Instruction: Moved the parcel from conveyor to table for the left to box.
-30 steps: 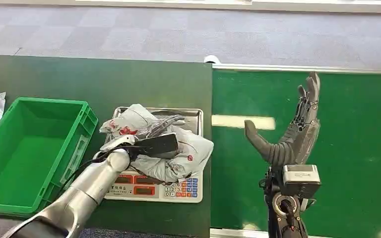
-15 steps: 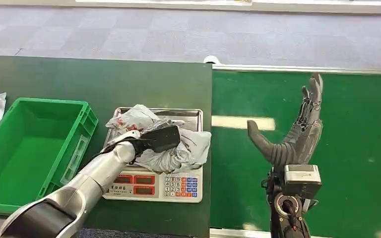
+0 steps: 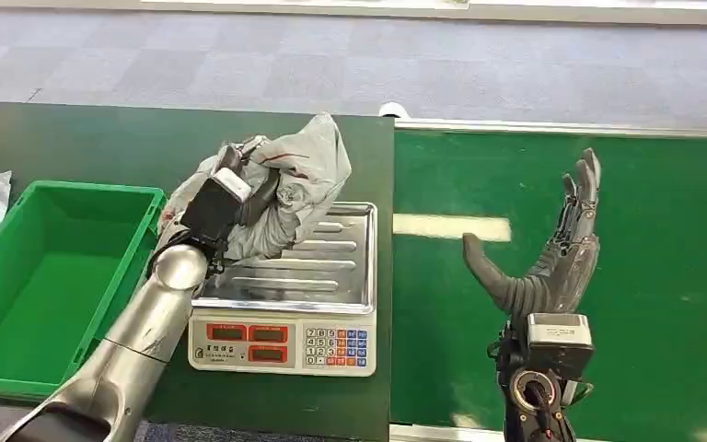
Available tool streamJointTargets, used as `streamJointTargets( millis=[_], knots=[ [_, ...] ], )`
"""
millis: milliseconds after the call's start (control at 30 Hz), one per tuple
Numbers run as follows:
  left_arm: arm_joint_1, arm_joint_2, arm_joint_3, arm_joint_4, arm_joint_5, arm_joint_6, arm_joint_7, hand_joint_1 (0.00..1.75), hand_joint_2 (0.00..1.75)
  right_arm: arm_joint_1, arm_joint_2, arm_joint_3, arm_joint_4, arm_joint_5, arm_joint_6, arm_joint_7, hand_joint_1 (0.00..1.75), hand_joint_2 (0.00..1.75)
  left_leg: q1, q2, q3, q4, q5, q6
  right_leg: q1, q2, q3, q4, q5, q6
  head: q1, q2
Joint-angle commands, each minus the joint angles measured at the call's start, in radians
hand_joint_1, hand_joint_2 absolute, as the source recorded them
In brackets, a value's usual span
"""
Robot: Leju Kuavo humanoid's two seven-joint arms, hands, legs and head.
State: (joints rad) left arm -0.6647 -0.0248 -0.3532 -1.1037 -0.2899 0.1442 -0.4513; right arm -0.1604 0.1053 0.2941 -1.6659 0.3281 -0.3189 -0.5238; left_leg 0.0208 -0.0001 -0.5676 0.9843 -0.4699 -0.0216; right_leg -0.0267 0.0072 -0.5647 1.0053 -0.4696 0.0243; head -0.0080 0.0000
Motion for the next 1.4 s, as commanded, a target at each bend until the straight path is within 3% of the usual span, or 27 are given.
streamJointTargets(
  millis=[33,200,333,400,533,600,633,733,800,900,1000,1033,1067,1100,1133,1300,1400],
  knots=[
    [0.035,0.091,0.059,-0.245,-0.106,0.273,-0.032,1.75,1.75,0.073,-0.028,-0.015,0.043,0.0,-0.024,0.007,0.0,1.75,0.001,0.003,0.0,-0.001,0.0,0.002,0.001,0.002,-0.001,-0.002,0.001,-0.003,0.0,0.0],
    [-0.004,0.168,0.214,-0.215,-0.051,0.271,0.02,1.75,1.75,0.154,-0.02,-0.073,0.067,-0.032,-0.02,-0.002,0.0,1.75,0.001,0.002,0.002,-0.002,0.0,0.001,0.002,0.001,0.001,-0.002,0.0,-0.003,0.0,0.0],
    [0.017,0.273,0.369,-0.103,-0.047,0.321,0.025,1.75,1.75,0.206,-0.01,-0.092,0.107,-0.063,0.015,-0.037,0.0,1.75,0.001,0.005,0.002,-0.002,0.0,0.0,0.001,0.004,-0.001,-0.001,0.001,-0.002,0.0,0.0],
    [0.015,0.284,0.413,-0.072,-0.046,0.293,-0.006,1.75,1.75,0.21,-0.001,-0.096,0.109,-0.06,0.019,-0.044,0.0,1.75,0.001,0.006,0.003,-0.004,0.0,0.0,0.001,0.005,0.0,-0.002,0.001,-0.003,0.0,0.0],
    [-0.039,0.405,0.476,0.14,-0.208,0.389,0.12,1.75,1.75,0.187,0.016,-0.097,0.142,-0.059,0.048,-0.026,0.0,1.75,0.001,0.007,0.003,-0.004,0.0,0.001,0.001,0.005,-0.001,-0.001,0.001,-0.003,0.0,0.0],
    [-0.071,0.432,0.511,0.221,-0.21,0.372,0.084,1.75,1.75,0.176,0.024,-0.102,0.159,-0.057,0.05,-0.026,0.0,1.75,0.001,0.006,0.002,-0.002,0.0,0.0,0.001,0.005,-0.001,0.0,0.0,-0.003,0.0,0.0],
    [-0.071,0.432,0.511,0.221,-0.21,0.372,0.084,1.75,1.75,0.176,0.024,-0.102,0.159,-0.057,0.05,-0.026,0.0,1.75,0.001,0.007,0.002,-0.003,0.0,0.0,0.002,0.006,-0.002,0.0,0.001,-0.003,0.0,0.0],
    [-0.076,0.512,0.497,0.368,-0.356,0.336,0.269,1.75,1.75,0.178,0.022,-0.1,0.181,-0.063,0.051,-0.019,0.0,1.75,0.001,0.007,0.001,-0.003,0.001,0.001,0.002,0.005,-0.003,-0.001,0.001,-0.003,0.0,0.0],
    [-0.072,0.52,0.51,0.388,-0.355,0.336,0.251,1.75,1.75,0.181,0.02,-0.099,0.188,-0.069,0.048,-0.021,0.0,1.75,0.001,0.008,0.003,-0.004,0.0,0.001,0.001,0.007,-0.001,-0.001,0.0,-0.003,0.001,0.0],
    [-0.128,0.565,0.448,0.502,-0.432,0.173,0.363,1.75,1.75,0.179,0.023,-0.104,0.206,-0.086,0.044,-0.007,0.0,1.75,0.001,0.008,0.001,-0.002,0.0,0.0,0.002,0.007,-0.003,-0.001,0.0,-0.003,0.0,0.0],
    [-0.197,0.603,0.394,0.611,-0.447,-0.007,0.379,1.75,1.75,0.177,0.037,-0.116,0.226,-0.093,0.068,0.01,0.0,1.75,0.002,0.004,-0.001,-0.001,0.0,0.0,0.003,0.003,-0.003,0.0,-0.001,-0.003,0.001,0.0],
    [-0.197,0.611,0.388,0.624,-0.433,-0.079,0.405,1.66,1.75,0.179,0.042,-0.12,0.232,-0.088,0.076,0.013,0.0,1.75,0.003,0.004,-0.001,-0.001,0.001,0.001,0.003,0.002,-0.003,0.0,0.0,-0.004,0.0,0.0],
    [-0.185,0.62,0.371,0.627,-0.422,-0.172,0.41,1.31,1.75,0.181,0.044,-0.122,0.245,-0.082,0.081,0.011,0.0,1.75,0.002,0.006,-0.001,-0.002,0.0,0.0,0.002,0.004,-0.004,0.0,0.0,-0.003,0.001,0.0],
    [-0.168,0.618,0.375,0.62,-0.402,-0.206,0.405,0.07,1.75,0.184,0.046,-0.126,0.253,-0.078,0.083,0.01,0.0,1.75,0.002,0.006,-0.001,-0.002,0.0,0.0,0.002,0.005,-0.004,0.0,0.0,-0.002,0.001,0.0],
    [-0.14,0.605,0.38,0.599,-0.382,-0.236,0.402,0.0,1.75,0.186,0.046,-0.131,0.262,-0.08,0.096,0.01,0.0,1.75,0.002,0.007,0.0,-0.003,0.0,0.001,0.002,0.006,-0.003,-0.001,0.0,-0.003,0.001,0.0],
    [-0.065,0.56,0.406,0.491,-0.333,-0.233,0.404,0.0,1.75,0.185,0.051,-0.159,0.273,-0.115,0.149,0.016,0.0,1.75,0.001,0.004,0.0,-0.003,0.0,0.001,0.002,0.003,-0.003,-0.002,0.0,-0.002,0.001,0.0],
    [0.038,0.531,0.505,0.307,-0.183,-0.234,0.342,0.0,1.75,0.184,0.048,-0.167,0.274,-0.126,0.169,0.022,0.0,1.75,0.001,0.004,-0.001,-0.003,0.001,0.001,0.002,0.004,-0.003,-0.002,0.0,-0.002,0.001,0.0]
  ],
)
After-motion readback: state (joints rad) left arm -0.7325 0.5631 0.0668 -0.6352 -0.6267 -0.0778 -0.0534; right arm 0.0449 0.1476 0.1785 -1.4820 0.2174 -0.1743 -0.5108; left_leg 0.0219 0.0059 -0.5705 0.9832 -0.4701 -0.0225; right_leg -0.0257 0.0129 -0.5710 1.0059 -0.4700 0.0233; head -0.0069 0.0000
